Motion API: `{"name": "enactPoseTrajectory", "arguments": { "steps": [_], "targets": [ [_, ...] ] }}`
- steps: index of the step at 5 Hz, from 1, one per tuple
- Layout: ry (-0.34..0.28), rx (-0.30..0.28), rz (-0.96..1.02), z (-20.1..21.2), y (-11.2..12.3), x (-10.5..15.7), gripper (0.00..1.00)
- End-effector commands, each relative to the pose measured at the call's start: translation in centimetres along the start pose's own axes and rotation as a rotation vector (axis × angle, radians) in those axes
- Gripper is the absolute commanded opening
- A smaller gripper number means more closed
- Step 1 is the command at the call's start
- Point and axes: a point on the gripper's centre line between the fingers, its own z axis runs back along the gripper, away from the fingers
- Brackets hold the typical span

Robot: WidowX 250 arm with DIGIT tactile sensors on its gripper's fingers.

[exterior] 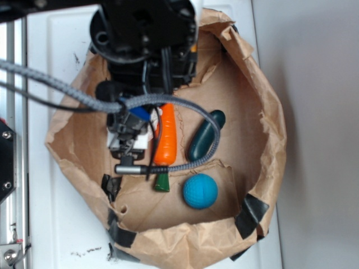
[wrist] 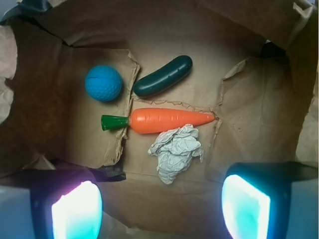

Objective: Grab the white paper.

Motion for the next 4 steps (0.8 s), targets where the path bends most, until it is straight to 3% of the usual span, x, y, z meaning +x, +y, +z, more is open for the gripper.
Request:
{"name": "enactPoseTrajectory", "arguments": {
  "steps": [1,3,4],
  "targets": [
    [-0.037,0.010,0.009,0.8,0.2,0.1,1.00],
    [-0.042,0.075,-0.027,-3.9,0.1,-1.4,1.00],
    [-0.039,0.059,-0.082,-5.4,0.0,-1.8,1.00]
  ]
}}
